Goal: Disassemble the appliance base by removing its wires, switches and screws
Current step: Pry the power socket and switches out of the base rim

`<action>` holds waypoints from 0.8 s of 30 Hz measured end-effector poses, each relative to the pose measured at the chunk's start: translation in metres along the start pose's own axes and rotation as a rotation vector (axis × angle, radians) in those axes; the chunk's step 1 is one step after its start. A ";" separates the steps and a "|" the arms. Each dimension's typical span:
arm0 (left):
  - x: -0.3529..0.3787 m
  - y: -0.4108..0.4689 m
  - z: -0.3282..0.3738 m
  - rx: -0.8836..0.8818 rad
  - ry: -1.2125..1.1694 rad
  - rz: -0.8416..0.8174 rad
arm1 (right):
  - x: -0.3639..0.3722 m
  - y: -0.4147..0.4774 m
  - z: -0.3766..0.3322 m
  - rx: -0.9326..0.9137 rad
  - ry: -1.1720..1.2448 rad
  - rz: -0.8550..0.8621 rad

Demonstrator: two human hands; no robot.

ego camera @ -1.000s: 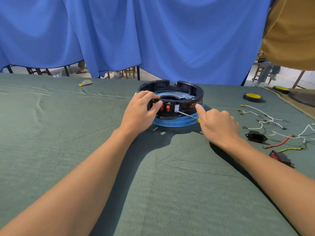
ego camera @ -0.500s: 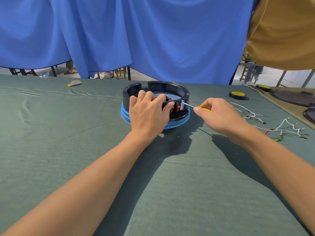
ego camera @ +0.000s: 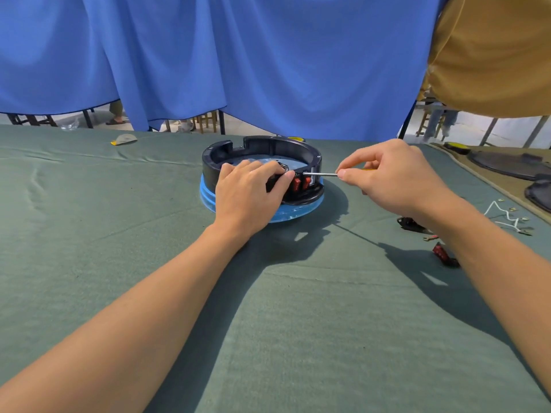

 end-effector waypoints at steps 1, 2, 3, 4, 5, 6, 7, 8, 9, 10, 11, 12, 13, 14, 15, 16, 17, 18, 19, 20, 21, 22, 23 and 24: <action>0.000 0.001 0.000 -0.017 -0.005 -0.001 | 0.000 0.000 -0.001 0.003 -0.017 0.000; 0.001 0.002 0.000 -0.036 -0.007 -0.005 | -0.001 0.001 -0.002 0.007 -0.032 0.001; 0.001 0.003 0.000 -0.054 -0.005 -0.010 | -0.002 0.002 -0.003 0.011 -0.051 0.002; 0.002 0.003 0.000 -0.068 -0.002 -0.015 | -0.003 0.002 -0.004 0.014 -0.077 0.003; 0.002 0.004 0.001 -0.077 -0.001 -0.015 | -0.004 0.003 -0.005 0.014 -0.109 0.005; 0.002 0.004 0.003 -0.081 0.002 -0.012 | -0.004 0.004 -0.008 0.009 -0.144 0.006; 0.002 0.003 0.004 -0.084 0.009 -0.005 | -0.004 0.004 -0.011 0.002 -0.178 0.004; 0.001 0.003 0.006 -0.086 0.017 0.001 | -0.004 0.005 -0.015 -0.005 -0.208 -0.002; 0.001 0.003 0.007 -0.088 0.026 0.007 | -0.004 0.006 -0.020 -0.007 -0.235 -0.011; 0.000 0.003 0.008 -0.089 0.033 0.013 | -0.005 0.007 -0.024 -0.005 -0.263 -0.024; 0.000 0.003 0.009 -0.087 0.039 0.020 | -0.008 0.010 -0.029 -0.002 -0.291 -0.039; -0.001 0.002 0.009 -0.081 0.042 0.025 | -0.011 0.014 -0.034 -0.002 -0.318 -0.056; -0.001 0.002 0.010 -0.074 0.044 0.029 | -0.013 0.018 -0.039 -0.001 -0.343 -0.075; -0.001 0.001 0.010 -0.068 0.046 0.033 | -0.015 0.022 -0.044 -0.002 -0.369 -0.094; -0.001 0.001 0.011 -0.063 0.049 0.037 | -0.017 0.027 -0.049 -0.005 -0.400 -0.115; -0.001 0.001 0.011 -0.059 0.050 0.042 | -0.017 0.031 -0.055 -0.013 -0.437 -0.134; -0.001 0.001 0.011 -0.055 0.051 0.047 | -0.016 0.036 -0.059 -0.023 -0.477 -0.152; -0.001 0.001 0.011 -0.051 0.052 0.053 | -0.014 0.039 -0.063 -0.032 -0.514 -0.168; -0.001 0.000 0.011 -0.048 0.052 0.060 | -0.013 0.042 -0.066 -0.038 -0.542 -0.182; -0.002 0.000 0.010 -0.047 0.051 0.064 | -0.013 0.044 -0.068 -0.040 -0.560 -0.195; -0.002 0.000 0.010 -0.048 0.048 0.067 | -0.012 0.047 -0.070 -0.039 -0.573 -0.210; -0.002 0.000 0.010 -0.051 0.047 0.070 | -0.012 0.049 -0.072 -0.038 -0.585 -0.225; -0.002 0.000 0.010 -0.054 0.044 0.073 | -0.011 0.050 -0.074 -0.038 -0.602 -0.242; -0.002 0.000 0.010 -0.057 0.040 0.074 | -0.009 0.053 -0.075 -0.039 -0.624 -0.260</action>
Point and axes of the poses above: each hand's wrist, its own y-axis towards the middle knuckle, its own x-axis out of the palm, z = x × y, the point moved 7 cm from there along y, towards the middle knuckle, and after that the axes turned 8 degrees about -z, right-handed, at the moved point
